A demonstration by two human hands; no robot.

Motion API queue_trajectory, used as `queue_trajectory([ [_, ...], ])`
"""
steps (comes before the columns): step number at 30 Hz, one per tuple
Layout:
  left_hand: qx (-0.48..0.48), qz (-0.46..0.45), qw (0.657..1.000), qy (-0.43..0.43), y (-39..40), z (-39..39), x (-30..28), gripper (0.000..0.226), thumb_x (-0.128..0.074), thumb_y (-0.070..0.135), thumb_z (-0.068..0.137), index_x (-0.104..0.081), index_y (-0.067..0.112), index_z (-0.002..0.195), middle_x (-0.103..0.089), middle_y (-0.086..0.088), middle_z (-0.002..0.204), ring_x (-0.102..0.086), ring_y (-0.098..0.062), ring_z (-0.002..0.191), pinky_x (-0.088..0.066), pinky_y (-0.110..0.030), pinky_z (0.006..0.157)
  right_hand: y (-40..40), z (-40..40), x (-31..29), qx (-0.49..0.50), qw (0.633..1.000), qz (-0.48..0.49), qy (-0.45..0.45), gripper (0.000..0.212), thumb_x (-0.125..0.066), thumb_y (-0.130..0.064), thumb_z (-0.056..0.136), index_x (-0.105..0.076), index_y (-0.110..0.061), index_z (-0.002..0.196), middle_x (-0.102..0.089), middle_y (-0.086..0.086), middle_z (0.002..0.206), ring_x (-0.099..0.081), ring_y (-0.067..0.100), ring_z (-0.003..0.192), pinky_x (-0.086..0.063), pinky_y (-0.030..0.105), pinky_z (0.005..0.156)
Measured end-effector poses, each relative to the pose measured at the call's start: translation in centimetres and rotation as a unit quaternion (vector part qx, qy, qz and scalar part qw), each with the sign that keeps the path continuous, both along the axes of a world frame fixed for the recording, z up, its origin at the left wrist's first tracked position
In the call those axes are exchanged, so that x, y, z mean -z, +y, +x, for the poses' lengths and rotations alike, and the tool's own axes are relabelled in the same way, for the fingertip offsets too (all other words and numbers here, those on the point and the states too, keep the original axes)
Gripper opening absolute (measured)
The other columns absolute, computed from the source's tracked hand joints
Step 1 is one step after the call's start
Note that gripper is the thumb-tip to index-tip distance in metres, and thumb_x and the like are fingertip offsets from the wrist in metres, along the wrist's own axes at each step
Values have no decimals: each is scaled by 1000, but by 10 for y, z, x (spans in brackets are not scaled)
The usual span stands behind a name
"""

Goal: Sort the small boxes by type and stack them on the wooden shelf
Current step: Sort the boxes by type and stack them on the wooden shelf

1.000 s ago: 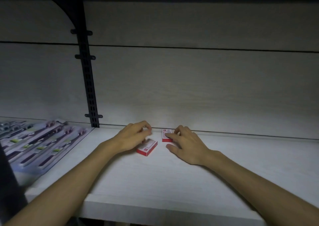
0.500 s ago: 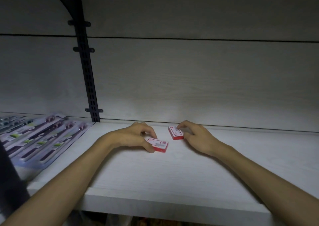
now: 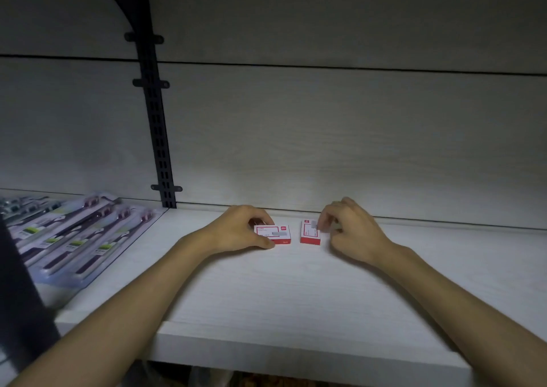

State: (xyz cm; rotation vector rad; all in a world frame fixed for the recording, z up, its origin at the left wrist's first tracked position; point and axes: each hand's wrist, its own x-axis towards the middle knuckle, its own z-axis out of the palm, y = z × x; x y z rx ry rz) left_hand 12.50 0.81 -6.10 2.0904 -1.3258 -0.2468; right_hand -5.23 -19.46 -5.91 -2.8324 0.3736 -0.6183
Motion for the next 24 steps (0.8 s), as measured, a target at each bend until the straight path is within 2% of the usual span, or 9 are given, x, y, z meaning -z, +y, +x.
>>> queue_trajectory([
  [3, 9, 3, 1000, 2, -1, 2, 2, 30, -85, 34, 72, -73, 32, 99, -73, 13, 96, -65, -7, 90, -53, -26, 80, -4, -1, 6, -25, 994, 104, 32, 75, -48, 6, 68, -56, -21, 137, -58, -7, 135, -46, 15, 130, -39, 28, 105],
  [5, 4, 9, 1000, -6, -2, 4, 3, 31, -85, 37, 72, -72, 33, 100, -72, 13, 97, -65, -7, 91, -54, -29, 85, -5, 2, 11, -33, 988, 128, 80, 78, -52, 5, 77, -45, -25, 150, -48, -8, 151, -37, 12, 141, -28, 22, 112],
  [8, -4, 22, 999, -32, -3, 4, 5, 32, -83, 45, 71, -72, 35, 99, -70, 16, 96, -64, -6, 90, -55, -35, 85, -7, 6, 9, -23, 993, 90, 79, 61, -65, -19, 90, -46, -26, 148, -55, -4, 138, -39, 17, 131, -31, 23, 101],
  [11, -9, 31, 998, -59, -4, 4, 5, 33, -80, 49, 71, -71, 34, 100, -69, 17, 96, -63, -4, 89, -55, -37, 84, -12, 4, 9, -7, 994, 66, 92, 62, -72, -45, 87, -49, -31, 144, -54, -3, 116, -37, 18, 117, -35, 30, 96],
  [14, -12, 35, 996, -86, -5, 2, 5, 34, -79, 50, 72, -71, 34, 101, -68, 17, 96, -62, -5, 89, -55, -35, 81, -16, 1, 12, -15, 992, 73, 103, 42, -73, -56, 81, -64, -45, 121, -53, -3, 110, -39, 17, 112, -38, 30, 93],
  [17, -18, 36, 993, -114, -5, 2, 2, 37, -81, 49, 72, -72, 31, 103, -67, 17, 97, -61, -7, 89, -54, -33, 78, -16, -4, 8, -26, 989, 134, 61, 26, -82, -50, 75, -69, -48, 97, -58, -6, 103, -52, 14, 102, -45, 22, 84],
  [20, -22, 24, 991, -132, -6, -2, -4, 39, -82, 48, 69, -71, 32, 102, -68, 17, 97, -62, -8, 89, -54, -33, 77, -9, -16, -2, -39, 968, 248, 16, 29, -89, -24, 74, -76, -20, 99, -74, -2, 93, -64, 11, 82, -48, 15, 71],
  [22, -10, -6, 994, -110, -6, -10, -8, 38, -84, 48, 67, -70, 34, 100, -68, 17, 95, -62, -6, 86, -54, -32, 76, -4, -33, -9, -41, 954, 296, -6, 32, -89, -14, 74, -74, -12, 101, -78, 4, 94, -68, 12, 81, -53, 18, 73],
  [24, 18, -47, 996, -71, -7, -25, -14, 37, -86, 47, 67, -71, 33, 97, -68, 17, 92, -61, 0, 77, -52, -25, 72, 2, -57, -13, -29, 947, 318, -30, 35, -90, -13, 73, -73, -14, 104, -78, 6, 96, -72, 17, 84, -58, 26, 80],
])
